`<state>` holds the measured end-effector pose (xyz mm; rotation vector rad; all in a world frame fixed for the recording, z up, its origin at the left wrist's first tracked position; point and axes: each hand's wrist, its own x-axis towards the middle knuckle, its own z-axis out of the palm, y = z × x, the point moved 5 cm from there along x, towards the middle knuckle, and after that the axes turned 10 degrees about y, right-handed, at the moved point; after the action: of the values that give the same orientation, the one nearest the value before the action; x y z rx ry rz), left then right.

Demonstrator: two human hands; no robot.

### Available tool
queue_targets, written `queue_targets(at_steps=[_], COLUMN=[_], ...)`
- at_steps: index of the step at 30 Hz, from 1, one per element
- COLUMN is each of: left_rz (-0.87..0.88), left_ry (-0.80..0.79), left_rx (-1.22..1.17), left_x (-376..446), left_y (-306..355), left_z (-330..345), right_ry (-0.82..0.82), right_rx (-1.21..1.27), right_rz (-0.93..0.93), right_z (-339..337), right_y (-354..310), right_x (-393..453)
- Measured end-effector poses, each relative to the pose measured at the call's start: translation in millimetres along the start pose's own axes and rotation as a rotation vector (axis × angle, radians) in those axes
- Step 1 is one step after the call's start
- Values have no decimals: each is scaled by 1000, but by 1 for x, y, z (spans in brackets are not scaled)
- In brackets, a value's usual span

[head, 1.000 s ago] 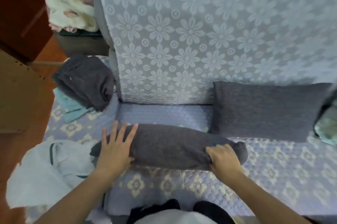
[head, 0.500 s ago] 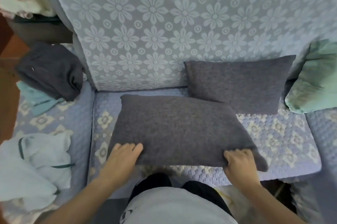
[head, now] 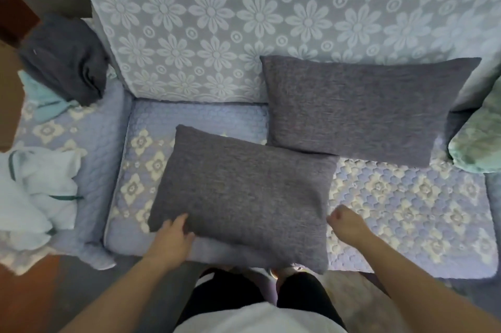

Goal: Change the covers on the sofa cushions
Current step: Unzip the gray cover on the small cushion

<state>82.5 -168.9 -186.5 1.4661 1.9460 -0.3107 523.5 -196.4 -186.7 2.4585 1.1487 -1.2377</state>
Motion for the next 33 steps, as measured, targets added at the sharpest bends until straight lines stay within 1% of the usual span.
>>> queue_targets(at_steps=[3,6,8,9,10,12,14,16,19,20,21,22,24,25,27,29,31,33], left_rz=[-52,-113,-170,-223,-291,-392,-407,-384,-250,-211,-188,-188,-256,-330,-439,-448,-473,-533], left_ry=[179,353,357,320,266,173,123,178,363,424,472,485,433,399,311,276,319,367], left_rx=[-52,-152,-255,-359,-464,-602,-678,-847,-1119,-1141,-1118,-1057,-974,-978,-1059,-1114,-1140,-1167], left_x=[44,100,133,150,162,173,164,145,103,88,75,70,63,62,57,45,29,8], left_y=[15,18,17,13,11,6,-4,-20,-53,-64,-75,-85,-97,-100,-103,-98,-91,-78], left_z=[-12,-29,-37,-33,-30,-24,-26,-43,-87,-104,-113,-115,-112,-106,-92,-85,-82,-80], right_ry=[5,-19,-4,16,45,137,197,245,282,289,304,318,316,305,266,223,185,206], right_rx=[275,695,854,894,930,980,1035,1159,1252,1260,1239,1204,1113,1073,1006,975,1025,1106], right_rz=[69,261,388,446,466,454,419,318,74,-6,-60,-81,-86,-71,-61,-39,-20,-59], right_z=[6,38,61,74,83,86,79,56,20,12,7,6,14,22,30,28,18,-1], right_y=[-16,-19,-13,-9,-8,-15,-31,-51,-82,-94,-102,-109,-118,-119,-112,-99,-87,-83], right_x=[35,71,86,90,92,85,67,40,2,-8,-14,-17,-17,-16,-20,-32,-47,-68])
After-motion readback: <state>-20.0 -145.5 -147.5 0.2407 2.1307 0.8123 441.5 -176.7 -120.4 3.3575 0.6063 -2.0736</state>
